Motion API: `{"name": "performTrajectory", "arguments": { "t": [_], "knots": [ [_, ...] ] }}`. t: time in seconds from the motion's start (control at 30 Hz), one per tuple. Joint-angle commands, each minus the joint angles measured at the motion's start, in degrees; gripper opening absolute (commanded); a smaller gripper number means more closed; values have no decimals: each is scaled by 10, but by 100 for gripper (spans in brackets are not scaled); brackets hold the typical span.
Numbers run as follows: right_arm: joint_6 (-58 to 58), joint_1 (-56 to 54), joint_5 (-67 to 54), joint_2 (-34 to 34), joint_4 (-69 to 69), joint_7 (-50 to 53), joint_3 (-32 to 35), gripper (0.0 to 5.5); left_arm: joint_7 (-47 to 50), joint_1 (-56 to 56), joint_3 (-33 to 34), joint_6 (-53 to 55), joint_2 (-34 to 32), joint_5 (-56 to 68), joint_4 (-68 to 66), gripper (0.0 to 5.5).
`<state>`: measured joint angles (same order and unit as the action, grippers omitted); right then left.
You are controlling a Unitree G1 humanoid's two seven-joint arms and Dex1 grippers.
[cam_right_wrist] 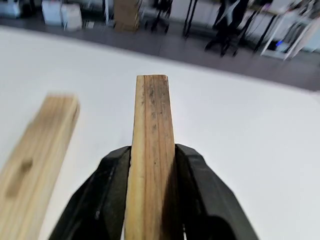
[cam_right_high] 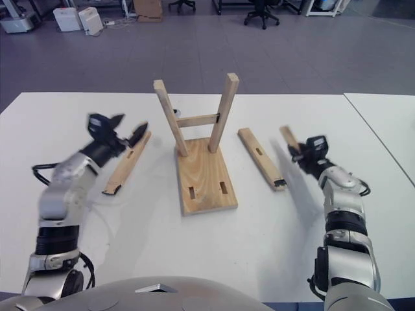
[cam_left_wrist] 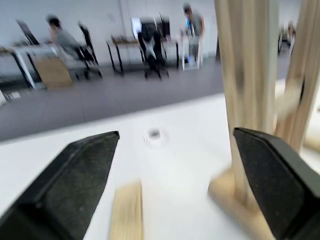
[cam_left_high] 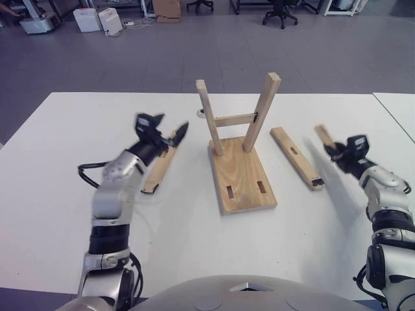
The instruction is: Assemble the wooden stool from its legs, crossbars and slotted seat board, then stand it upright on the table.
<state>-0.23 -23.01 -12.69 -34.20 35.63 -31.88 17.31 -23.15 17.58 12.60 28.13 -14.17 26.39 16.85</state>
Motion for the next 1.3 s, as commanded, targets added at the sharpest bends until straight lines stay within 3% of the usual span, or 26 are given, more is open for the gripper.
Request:
{"name": "performTrajectory", "arguments": {
  "t": [0.03,0.17,0.27,0.37,0.93,1.07,1.17,1.3],
  "knots": [
    [49,-73,-40,6,-292,34,-16,131,100,194,57,92,42,226,77,421],
    [114,-171,-70,48,-515,32,-121,131,164,332,35,104,108,322,19,421],
    [162,-193,-89,110,-592,60,-181,131,190,350,18,90,155,345,-9,375],
    [192,-178,-100,126,-623,64,-196,131,211,350,13,97,169,377,-11,315],
    [225,-179,-84,107,-618,56,-179,131,218,344,-28,125,113,377,-26,41],
    [231,-169,-73,102,-621,55,-189,131,217,338,-28,127,110,385,-23,40],
    [252,-127,-79,84,-631,44,-183,208,226,302,-13,138,78,378,-1,40],
    [254,-45,-76,51,-586,64,-77,249,195,121,101,148,-46,375,69,40]
  ]
}}
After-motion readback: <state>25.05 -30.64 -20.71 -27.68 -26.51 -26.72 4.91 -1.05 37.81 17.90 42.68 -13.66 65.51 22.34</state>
